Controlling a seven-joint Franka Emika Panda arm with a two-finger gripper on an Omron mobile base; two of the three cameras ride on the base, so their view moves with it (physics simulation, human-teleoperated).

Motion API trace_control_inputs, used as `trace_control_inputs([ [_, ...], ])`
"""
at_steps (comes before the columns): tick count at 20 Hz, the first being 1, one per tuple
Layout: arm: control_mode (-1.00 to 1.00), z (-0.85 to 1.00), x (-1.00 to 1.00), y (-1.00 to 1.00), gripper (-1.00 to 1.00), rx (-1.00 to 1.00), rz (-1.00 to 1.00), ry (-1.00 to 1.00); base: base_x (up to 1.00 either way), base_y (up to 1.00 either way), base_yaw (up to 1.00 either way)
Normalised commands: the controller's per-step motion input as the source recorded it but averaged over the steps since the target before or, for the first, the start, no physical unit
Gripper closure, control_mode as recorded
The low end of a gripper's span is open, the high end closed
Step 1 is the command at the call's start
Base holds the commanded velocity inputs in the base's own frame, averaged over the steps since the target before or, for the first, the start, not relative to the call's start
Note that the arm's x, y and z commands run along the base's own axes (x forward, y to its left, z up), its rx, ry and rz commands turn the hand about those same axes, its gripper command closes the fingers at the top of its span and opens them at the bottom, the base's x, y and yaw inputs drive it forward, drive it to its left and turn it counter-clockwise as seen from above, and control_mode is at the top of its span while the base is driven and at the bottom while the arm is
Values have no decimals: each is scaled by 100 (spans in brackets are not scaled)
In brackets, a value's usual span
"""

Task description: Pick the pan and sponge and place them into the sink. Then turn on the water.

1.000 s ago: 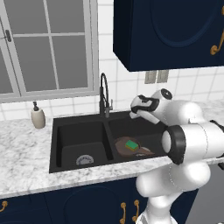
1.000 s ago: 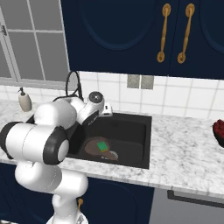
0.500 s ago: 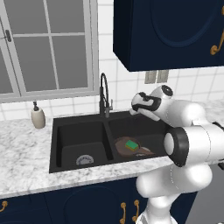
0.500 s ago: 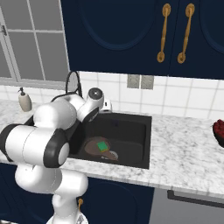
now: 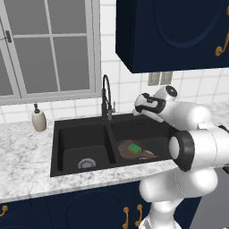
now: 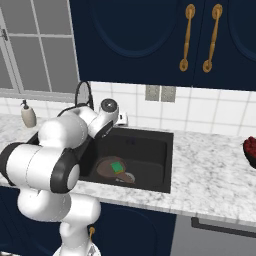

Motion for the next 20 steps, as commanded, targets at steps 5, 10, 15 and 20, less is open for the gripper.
trace_control_inputs([
  [5,-100,2,9,9,-100,0,0,-2,0,0,0],
  [10,-100,0,26,9,-100,0,0,-3,0,0,0],
  [15,-100,0,43,2,-100,0,0,-3,0,0,0],
  [20,-100,0,41,13,-100,0,-1,-2,0,0,0],
])
